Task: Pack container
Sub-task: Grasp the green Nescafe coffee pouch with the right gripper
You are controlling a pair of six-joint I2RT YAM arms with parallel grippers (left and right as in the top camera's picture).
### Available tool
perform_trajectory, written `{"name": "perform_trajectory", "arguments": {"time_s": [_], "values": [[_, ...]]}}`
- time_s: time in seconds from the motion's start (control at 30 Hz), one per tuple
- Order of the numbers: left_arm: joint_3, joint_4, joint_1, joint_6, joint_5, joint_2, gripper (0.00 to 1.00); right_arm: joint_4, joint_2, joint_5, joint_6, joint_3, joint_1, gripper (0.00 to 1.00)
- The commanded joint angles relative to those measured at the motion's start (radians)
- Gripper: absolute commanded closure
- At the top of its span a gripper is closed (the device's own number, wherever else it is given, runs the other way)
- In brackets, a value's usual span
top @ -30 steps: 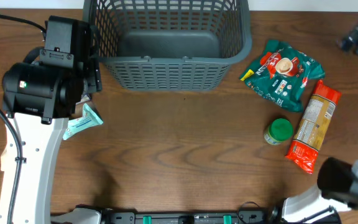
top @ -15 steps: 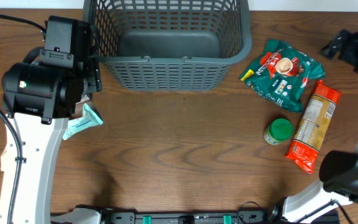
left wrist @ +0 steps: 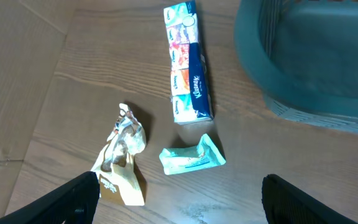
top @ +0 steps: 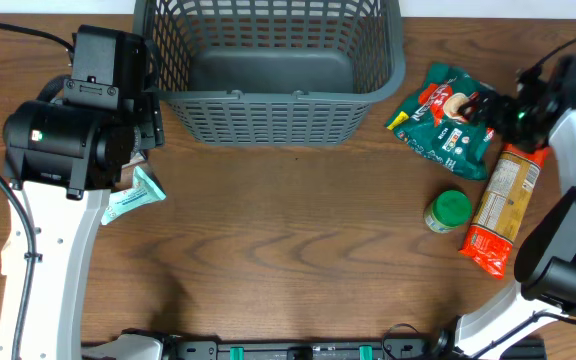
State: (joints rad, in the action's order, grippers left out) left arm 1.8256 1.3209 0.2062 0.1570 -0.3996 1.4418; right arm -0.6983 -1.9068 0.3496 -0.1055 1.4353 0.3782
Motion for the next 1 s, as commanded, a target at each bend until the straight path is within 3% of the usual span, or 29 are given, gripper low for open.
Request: {"name": "perform_trajectory", "arguments": {"time_s": [0.0, 0.27, 0.67, 0.73, 0.9, 0.97], "values": [[0.004, 0.003, -0.005, 0.005, -0.009, -0.005, 0.16, 0.095, 0.004, 0.051, 0.010, -0.094, -0.035, 0.01], [0.004, 0.003, -0.005, 0.005, -0.008, -0.005, 0.16, 0.414, -0.021, 0.051, 0.009, -0.239, -0.119, 0.01], [0.004, 0.014, -0.005, 0.004, -0.009, -0.005, 0.16, 0.422, -0.231, 0.103, -0.044, -0.240, -0.146, 0.01], [0.004, 0.014, -0.005, 0.004, -0.008, -0.005, 0.16, 0.421, -0.231, 0.103, -0.047, -0.240, -0.146, 0.11], [0.004, 0.014, -0.005, 0.004, -0.008, -0.005, 0.16, 0.417, -0.231, 0.107, -0.082, -0.238, -0.143, 0.66], [0.004, 0.014, -0.005, 0.004, -0.008, -0.005, 0.16, 0.418, -0.229, 0.138, -0.082, -0.237, -0.142, 0.82]]}}
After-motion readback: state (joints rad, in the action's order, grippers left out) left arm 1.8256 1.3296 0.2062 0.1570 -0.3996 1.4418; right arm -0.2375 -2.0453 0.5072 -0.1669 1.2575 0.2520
